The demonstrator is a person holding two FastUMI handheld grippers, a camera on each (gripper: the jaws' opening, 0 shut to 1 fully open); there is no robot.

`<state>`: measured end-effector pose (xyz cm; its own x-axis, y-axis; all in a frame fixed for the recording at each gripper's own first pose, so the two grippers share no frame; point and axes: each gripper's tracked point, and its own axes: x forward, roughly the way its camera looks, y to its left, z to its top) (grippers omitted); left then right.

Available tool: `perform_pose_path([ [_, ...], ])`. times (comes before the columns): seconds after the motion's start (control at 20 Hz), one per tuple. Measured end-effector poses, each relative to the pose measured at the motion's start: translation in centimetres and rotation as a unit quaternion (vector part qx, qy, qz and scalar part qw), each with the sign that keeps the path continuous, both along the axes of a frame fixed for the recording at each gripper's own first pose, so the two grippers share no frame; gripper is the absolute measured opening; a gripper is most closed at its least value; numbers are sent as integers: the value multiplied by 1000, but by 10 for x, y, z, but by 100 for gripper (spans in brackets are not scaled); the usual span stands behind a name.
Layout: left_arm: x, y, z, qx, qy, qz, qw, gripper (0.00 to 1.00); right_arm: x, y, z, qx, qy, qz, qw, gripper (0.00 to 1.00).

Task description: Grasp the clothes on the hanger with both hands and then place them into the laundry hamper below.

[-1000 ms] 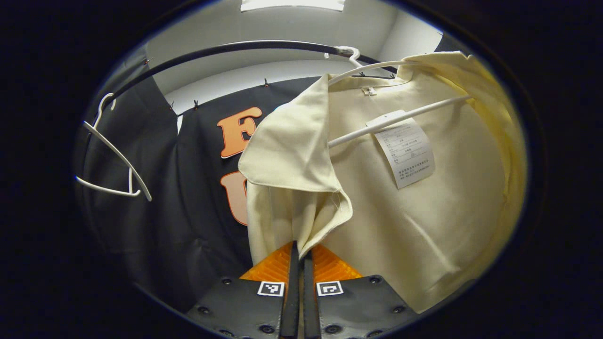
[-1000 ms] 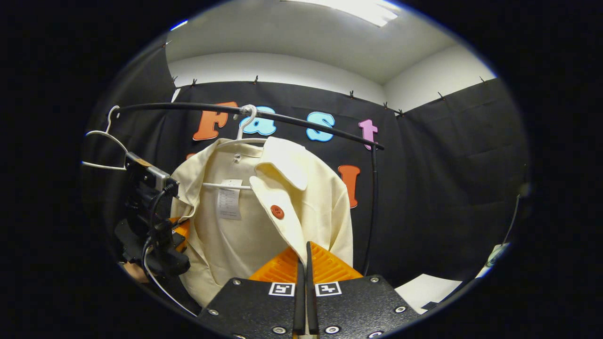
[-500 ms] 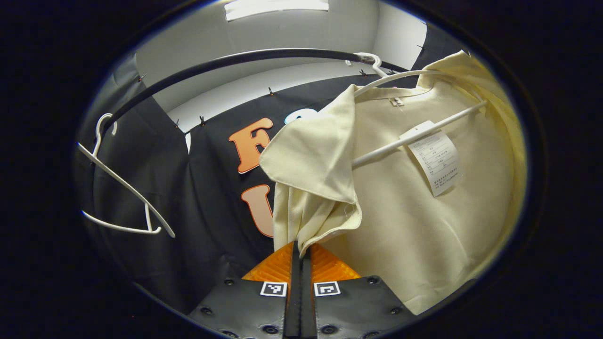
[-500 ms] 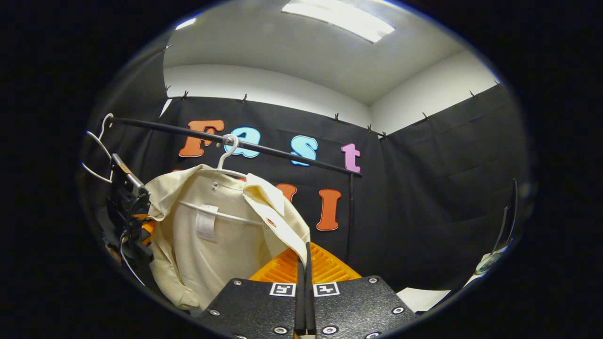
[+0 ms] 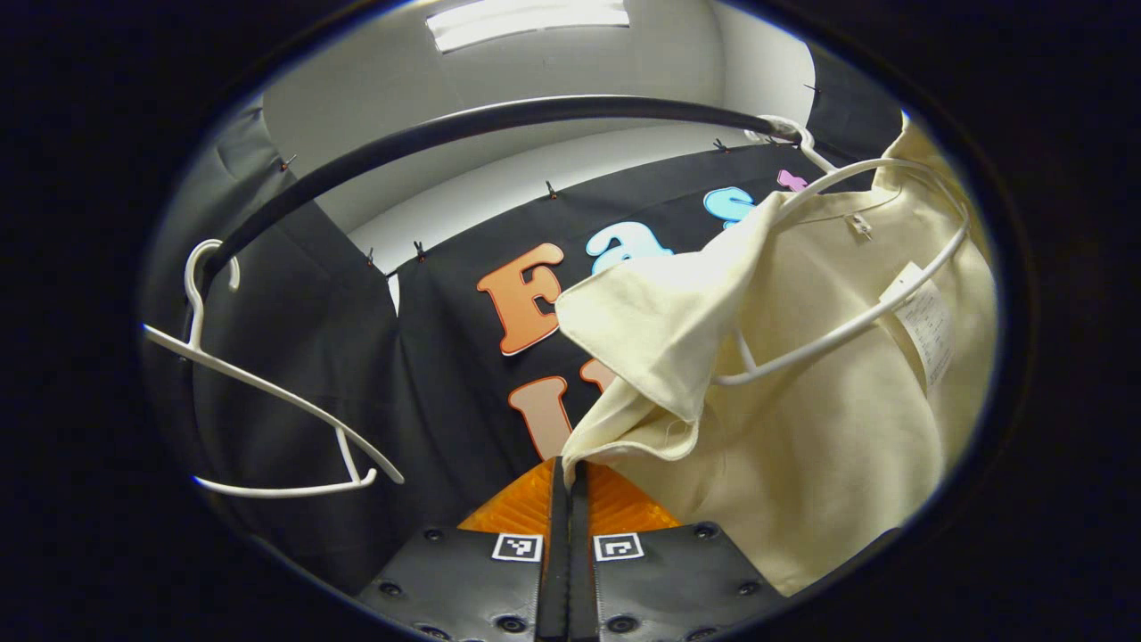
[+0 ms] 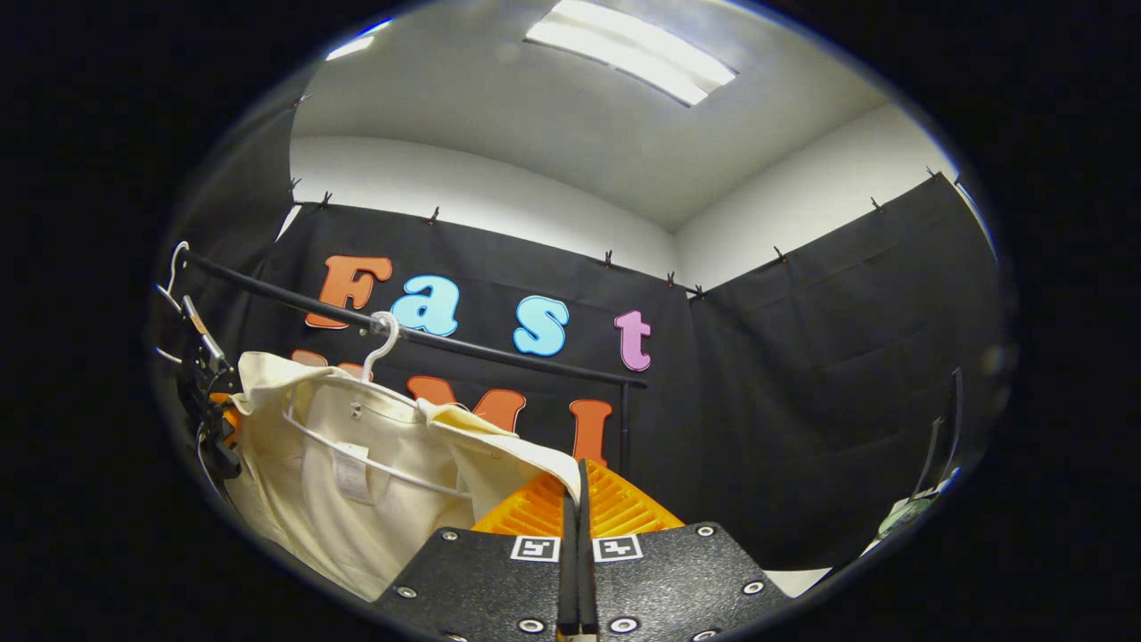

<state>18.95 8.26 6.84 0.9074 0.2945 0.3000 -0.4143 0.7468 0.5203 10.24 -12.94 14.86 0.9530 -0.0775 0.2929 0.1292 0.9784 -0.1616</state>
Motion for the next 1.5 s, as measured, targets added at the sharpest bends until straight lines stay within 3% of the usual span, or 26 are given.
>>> perform_pose_path([
  [0.2, 24, 9, 19, 0, -8, 1, 1000, 7, 19, -22, 22, 5, -10, -13, 1000, 0],
  [0.55, 48, 16, 21, -13, -1, 0, 1000, 7, 83, -55, 35, 36, 3, -18, 999, 0],
  [0.95, 61, 19, -9, -26, 34, 1, 999, 7, 121, -64, -40, 58, 63, -21, 996, 0],
  [1.25, 73, 24, -19, -31, 53, -1, 998, 7, 123, -58, -80, 77, 92, -14, 993, 0],
  [1.5, 67, 54, -42, -52, 71, 26, 996, 7, 110, -44, -102, 63, 101, -2, 993, 0],
])
